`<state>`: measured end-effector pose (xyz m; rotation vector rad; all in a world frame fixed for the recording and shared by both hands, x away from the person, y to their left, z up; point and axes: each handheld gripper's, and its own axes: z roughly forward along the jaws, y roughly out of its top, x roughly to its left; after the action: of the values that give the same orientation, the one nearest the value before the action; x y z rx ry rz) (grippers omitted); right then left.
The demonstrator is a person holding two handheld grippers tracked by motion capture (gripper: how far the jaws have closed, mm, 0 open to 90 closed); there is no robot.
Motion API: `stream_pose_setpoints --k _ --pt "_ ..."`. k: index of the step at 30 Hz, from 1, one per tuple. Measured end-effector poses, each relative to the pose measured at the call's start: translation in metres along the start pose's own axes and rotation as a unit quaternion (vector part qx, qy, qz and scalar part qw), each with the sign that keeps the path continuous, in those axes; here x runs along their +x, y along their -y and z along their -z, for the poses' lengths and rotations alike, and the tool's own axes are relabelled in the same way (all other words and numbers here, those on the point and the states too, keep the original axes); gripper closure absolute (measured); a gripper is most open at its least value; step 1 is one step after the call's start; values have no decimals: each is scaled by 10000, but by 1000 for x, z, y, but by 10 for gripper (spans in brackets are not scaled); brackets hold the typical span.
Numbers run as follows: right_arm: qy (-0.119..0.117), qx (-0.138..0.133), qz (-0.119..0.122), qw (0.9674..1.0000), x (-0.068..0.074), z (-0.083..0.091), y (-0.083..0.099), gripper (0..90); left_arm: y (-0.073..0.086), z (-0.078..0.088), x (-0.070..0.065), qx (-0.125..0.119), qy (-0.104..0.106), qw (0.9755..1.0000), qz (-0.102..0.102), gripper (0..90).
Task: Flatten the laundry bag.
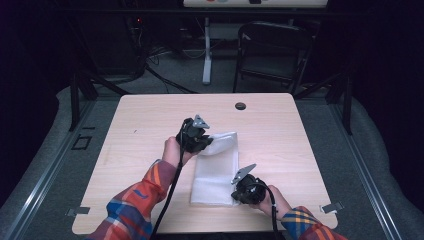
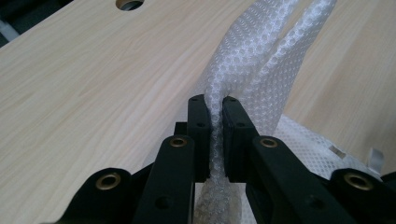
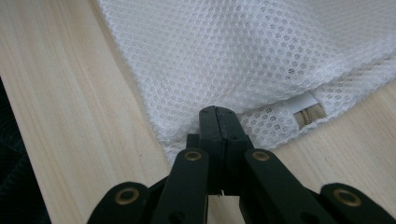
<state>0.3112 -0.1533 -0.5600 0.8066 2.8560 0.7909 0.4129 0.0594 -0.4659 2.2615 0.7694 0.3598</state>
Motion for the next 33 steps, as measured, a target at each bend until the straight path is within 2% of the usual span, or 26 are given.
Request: stream_pose_setpoints --k 5,8,23,26,33 --pt "-18 28 0 10000 0 0 0 900 -7 -6 2 32 -46 10000 16 837" --pt "-41 40 14 10000 -1 0 0 900 -12 -8 4 56 -150 9999 -15 837" --pt "-162 120 65 9998 -1 2 1 900 -26 -15 28 125 -438 9988 199 836" --pt "-179 126 71 9997 -2 2 0 900 -26 -18 31 96 -393 9988 269 835" --pt "-165 120 75 9998 -2 2 0 900 -32 -27 35 43 -483 9984 293 833"
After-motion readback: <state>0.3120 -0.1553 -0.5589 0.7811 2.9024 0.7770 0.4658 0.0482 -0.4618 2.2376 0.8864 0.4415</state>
